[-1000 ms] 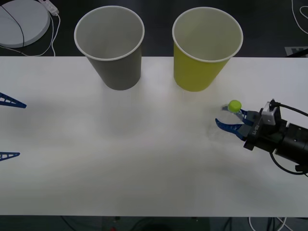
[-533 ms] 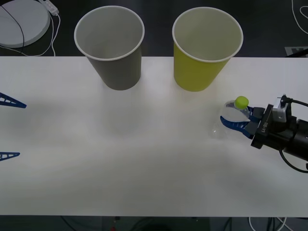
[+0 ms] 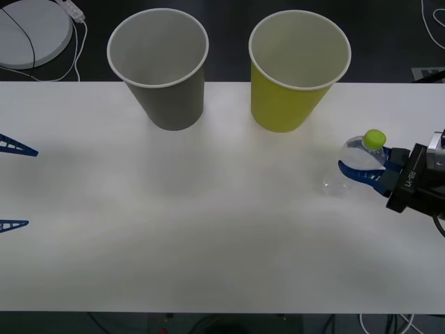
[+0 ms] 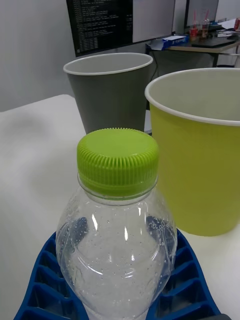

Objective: Put the can into the green bin and the plastic bottle into the gray bin

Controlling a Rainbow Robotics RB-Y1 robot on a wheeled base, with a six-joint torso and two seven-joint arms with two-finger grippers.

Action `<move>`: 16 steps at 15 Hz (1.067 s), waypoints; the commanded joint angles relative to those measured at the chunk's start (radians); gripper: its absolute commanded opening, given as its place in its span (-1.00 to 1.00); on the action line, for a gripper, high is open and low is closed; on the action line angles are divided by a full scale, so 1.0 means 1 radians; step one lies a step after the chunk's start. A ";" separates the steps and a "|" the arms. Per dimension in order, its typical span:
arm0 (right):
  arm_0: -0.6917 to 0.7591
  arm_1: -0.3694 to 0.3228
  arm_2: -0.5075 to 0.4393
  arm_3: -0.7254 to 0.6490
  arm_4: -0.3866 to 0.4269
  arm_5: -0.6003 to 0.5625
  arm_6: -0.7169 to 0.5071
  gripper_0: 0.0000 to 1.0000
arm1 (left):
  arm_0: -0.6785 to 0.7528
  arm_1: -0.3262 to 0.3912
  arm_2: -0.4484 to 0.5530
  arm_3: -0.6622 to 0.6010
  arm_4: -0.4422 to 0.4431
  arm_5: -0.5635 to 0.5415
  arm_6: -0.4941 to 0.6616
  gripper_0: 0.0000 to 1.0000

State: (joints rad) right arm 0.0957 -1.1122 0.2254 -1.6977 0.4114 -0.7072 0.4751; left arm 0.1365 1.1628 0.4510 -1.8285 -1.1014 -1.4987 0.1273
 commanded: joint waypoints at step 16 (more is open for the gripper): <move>0.220 -0.156 -0.311 -0.527 0.343 0.216 -0.730 -1.00 | 0.000 0.000 0.000 0.000 0.000 0.000 0.000 1.00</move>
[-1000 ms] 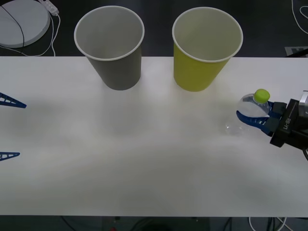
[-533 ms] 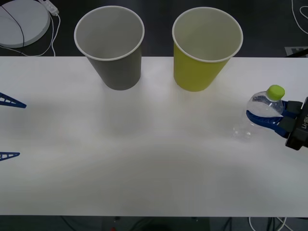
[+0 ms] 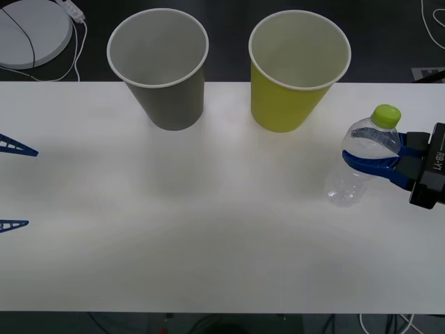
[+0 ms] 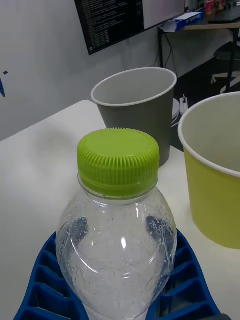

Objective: Put the can into the green bin and the plastic bottle into the gray bin

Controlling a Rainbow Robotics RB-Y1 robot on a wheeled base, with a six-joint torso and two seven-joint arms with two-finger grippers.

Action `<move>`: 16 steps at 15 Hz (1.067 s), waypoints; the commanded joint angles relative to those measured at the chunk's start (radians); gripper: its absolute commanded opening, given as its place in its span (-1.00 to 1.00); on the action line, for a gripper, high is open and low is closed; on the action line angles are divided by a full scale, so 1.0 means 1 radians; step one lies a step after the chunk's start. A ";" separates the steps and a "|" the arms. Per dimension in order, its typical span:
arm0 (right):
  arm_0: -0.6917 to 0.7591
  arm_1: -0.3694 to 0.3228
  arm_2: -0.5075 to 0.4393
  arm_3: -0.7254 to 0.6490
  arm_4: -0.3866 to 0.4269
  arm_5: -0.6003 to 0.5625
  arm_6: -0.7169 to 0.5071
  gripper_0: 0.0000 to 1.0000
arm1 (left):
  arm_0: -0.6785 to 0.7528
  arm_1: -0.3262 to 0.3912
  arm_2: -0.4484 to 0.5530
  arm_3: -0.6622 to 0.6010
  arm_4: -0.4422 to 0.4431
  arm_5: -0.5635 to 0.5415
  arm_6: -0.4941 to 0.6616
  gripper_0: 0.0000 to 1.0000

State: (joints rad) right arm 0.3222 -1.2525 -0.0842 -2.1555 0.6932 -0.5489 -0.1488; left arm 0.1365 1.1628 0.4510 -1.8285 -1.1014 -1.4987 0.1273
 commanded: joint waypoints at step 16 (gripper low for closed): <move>-0.413 -0.077 0.001 -0.221 0.566 -0.101 -1.089 -1.00 | 0.000 0.000 0.000 0.000 0.000 0.000 0.000 1.00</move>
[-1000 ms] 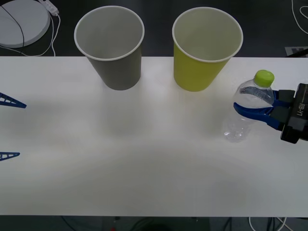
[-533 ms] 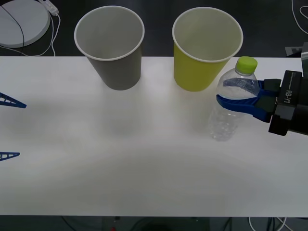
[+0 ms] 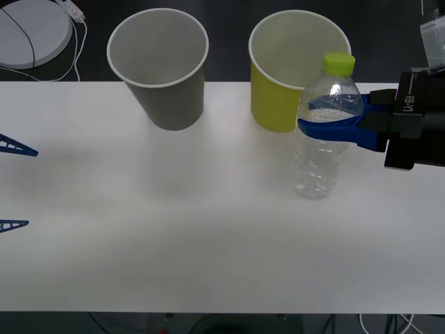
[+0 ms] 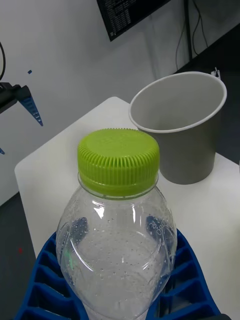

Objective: Put the can into the green bin and the plastic bottle into the gray bin

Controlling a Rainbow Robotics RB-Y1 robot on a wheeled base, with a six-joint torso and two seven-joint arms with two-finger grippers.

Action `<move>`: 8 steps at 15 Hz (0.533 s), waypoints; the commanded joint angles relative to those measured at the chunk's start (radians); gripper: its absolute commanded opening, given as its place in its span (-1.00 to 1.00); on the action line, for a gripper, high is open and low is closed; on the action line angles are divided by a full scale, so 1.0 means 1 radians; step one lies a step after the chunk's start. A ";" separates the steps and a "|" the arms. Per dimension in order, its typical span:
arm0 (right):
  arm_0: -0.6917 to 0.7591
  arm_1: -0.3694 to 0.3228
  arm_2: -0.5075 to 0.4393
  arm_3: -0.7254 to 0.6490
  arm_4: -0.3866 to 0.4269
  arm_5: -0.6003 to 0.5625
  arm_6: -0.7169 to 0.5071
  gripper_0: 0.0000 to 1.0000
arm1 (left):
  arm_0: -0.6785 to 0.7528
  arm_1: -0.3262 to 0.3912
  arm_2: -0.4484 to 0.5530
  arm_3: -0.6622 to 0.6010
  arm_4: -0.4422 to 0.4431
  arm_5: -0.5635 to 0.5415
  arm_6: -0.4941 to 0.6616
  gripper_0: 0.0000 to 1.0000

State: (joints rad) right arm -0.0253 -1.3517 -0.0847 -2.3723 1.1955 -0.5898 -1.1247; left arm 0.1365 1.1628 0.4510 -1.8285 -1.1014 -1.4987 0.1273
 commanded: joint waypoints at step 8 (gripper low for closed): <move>-0.464 0.123 0.241 0.110 0.184 -0.185 -0.247 -1.00 | 0.000 0.000 0.000 0.000 0.000 0.000 0.000 1.00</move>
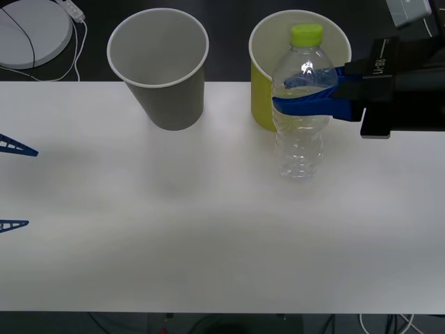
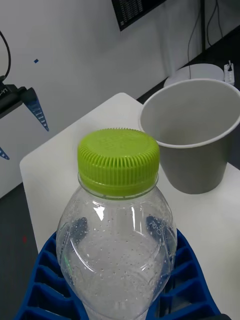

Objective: Put the can into the green bin and the plastic bottle into the gray bin

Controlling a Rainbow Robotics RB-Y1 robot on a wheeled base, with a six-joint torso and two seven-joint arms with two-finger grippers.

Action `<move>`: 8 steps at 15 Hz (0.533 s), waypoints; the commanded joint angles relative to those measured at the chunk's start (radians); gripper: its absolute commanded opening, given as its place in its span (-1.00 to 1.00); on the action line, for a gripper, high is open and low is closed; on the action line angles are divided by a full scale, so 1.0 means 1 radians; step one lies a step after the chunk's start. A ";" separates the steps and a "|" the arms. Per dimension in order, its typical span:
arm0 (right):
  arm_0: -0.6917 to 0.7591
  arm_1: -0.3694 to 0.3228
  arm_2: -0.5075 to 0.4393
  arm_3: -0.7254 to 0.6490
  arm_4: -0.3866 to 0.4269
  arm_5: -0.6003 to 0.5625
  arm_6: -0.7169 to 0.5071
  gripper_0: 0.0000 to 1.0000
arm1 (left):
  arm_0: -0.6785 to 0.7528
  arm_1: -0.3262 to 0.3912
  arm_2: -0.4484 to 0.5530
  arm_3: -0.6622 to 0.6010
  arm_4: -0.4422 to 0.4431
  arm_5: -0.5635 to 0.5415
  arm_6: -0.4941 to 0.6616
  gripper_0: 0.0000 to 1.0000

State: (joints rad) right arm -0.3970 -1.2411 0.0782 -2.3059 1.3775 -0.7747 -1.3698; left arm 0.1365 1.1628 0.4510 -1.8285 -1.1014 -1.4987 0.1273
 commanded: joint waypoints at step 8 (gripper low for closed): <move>-0.431 0.084 0.353 0.243 0.003 0.000 -0.002 -1.00 | 0.000 0.000 0.000 0.000 0.000 0.000 0.000 1.00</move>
State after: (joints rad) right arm -0.7980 -1.1647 0.4087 -2.0851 1.3814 -0.7748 -1.3714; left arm 0.1365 1.1628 0.4510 -1.8285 -1.1014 -1.4987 0.1273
